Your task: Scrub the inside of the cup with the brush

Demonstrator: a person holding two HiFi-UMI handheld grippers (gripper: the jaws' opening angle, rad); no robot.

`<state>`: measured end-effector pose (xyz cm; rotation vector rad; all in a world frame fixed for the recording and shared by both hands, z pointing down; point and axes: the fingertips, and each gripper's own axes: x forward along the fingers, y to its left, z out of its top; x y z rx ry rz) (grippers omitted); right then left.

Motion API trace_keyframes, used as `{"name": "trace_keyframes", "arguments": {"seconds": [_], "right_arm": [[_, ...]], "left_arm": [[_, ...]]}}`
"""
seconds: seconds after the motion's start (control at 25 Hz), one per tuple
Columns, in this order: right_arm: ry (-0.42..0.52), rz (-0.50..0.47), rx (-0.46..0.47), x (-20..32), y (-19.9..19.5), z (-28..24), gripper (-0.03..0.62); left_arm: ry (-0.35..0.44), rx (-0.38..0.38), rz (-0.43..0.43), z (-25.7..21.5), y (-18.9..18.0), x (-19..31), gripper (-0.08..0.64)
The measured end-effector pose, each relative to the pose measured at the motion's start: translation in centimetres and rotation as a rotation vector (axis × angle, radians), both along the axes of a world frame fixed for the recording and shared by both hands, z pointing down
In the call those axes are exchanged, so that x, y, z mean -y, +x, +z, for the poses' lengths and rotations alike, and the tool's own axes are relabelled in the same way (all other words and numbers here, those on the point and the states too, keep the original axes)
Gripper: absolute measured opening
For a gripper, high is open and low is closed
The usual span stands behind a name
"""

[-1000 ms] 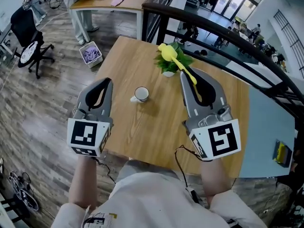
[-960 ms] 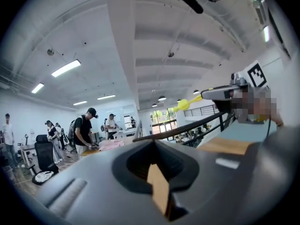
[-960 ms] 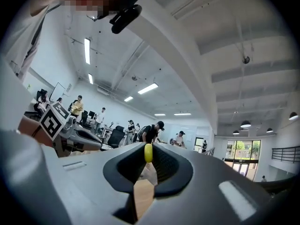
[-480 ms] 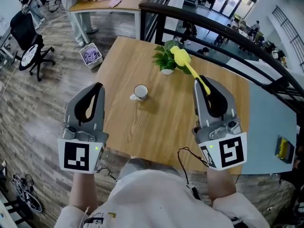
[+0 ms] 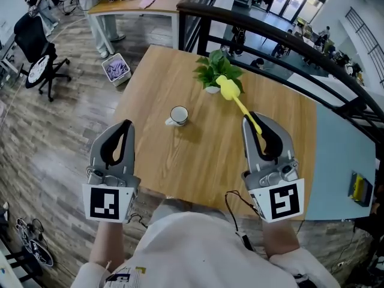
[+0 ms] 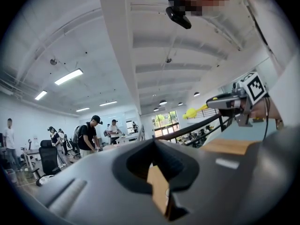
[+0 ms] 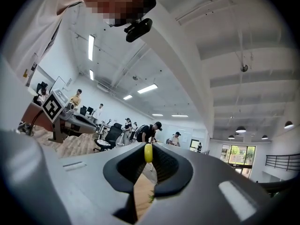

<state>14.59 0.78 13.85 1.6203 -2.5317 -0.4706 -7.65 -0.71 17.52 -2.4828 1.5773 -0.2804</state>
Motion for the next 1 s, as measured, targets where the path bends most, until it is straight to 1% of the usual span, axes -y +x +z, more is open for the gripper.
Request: {"name": "trace_keyframes", "arguments": {"seconds": [0.16,0.32,0.52,0.72,1.0], "right_arm": [[-0.012,-0.006,-0.017,0.5,-0.2,0.4,0.032],[-0.029,-0.008,-0.011,0.7,-0.4,0.8,0.033],[-0.036,-0.01,-0.019,0.8,-0.8,0.8,0.034],[-0.039,-0.019,-0.021,1.2,-1.2,1.3,0.034],[-0.047,-0.03,-0.06,1.4,-1.5,1.6,0.034]], "left_arm": [[-0.027,-0.003,0.001,0.8,0.0,0.1,0.003],[-0.054,0.001,0.003,1.2,-0.1,0.1,0.003],[-0.077,0.033,-0.002,1.8,-0.1,0.2,0.003],[-0.095,0.027,-0.007,2.6,0.0,0.4,0.003],[-0.113,0.019,-0.011,3.1,-0.3,0.8,0.003]]}}
